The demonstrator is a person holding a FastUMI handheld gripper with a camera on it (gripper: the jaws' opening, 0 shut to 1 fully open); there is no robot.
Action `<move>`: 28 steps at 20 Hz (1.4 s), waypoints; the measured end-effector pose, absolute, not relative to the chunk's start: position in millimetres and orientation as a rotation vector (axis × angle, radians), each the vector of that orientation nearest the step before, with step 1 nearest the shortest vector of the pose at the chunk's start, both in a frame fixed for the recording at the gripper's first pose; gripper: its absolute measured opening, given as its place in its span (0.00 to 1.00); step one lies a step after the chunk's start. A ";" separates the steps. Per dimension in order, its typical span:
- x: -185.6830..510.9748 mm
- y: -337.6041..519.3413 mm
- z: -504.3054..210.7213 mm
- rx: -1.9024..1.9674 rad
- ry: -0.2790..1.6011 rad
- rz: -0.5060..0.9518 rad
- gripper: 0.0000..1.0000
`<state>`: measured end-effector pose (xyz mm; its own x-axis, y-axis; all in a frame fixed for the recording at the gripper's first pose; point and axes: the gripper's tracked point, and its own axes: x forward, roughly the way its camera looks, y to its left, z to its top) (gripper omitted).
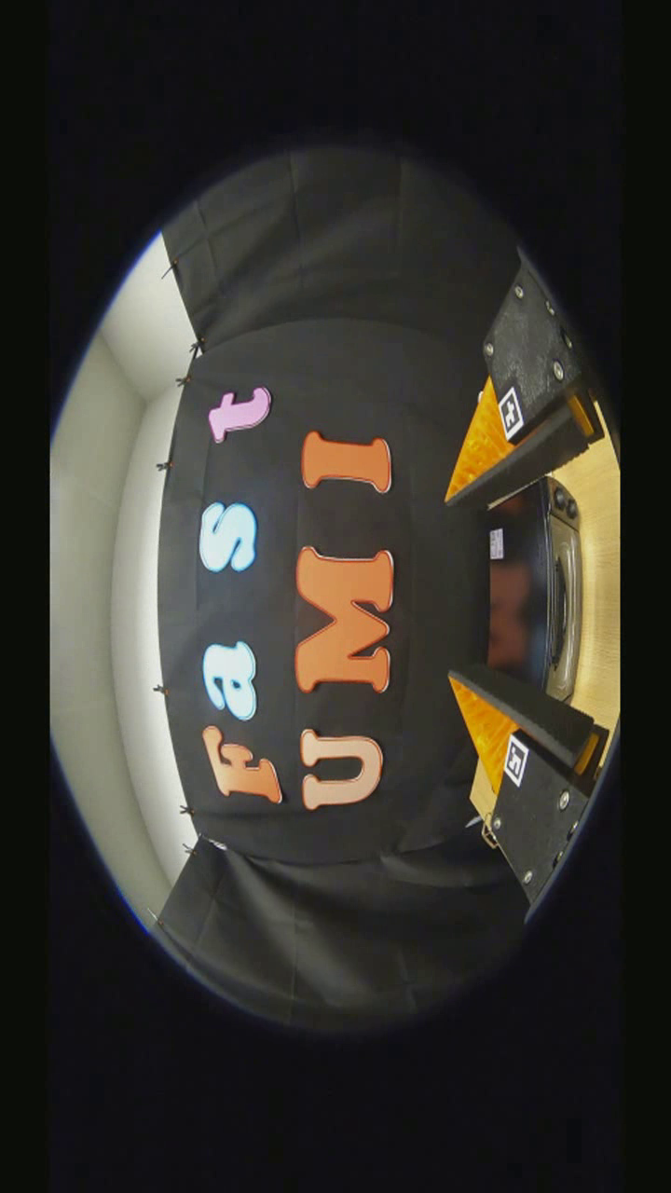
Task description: Open the toaster oven, put the food inside, and close the toaster oven door.
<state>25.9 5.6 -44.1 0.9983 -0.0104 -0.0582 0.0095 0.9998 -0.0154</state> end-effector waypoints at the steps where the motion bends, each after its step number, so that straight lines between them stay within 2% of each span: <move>1: 29.0 7.0 -50.3 -0.017 0.069 -0.009 0.99; 11: 65.4 26.5 -135.3 -0.025 0.191 0.021 0.99; 21: 99.4 38.5 -258.0 -0.061 0.403 0.040 0.99; 28: 104.3 31.4 -289.8 -0.044 0.472 0.026 0.99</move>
<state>104.3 31.4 -289.8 0.8905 0.0149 -0.4548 -0.0354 0.9987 -0.0365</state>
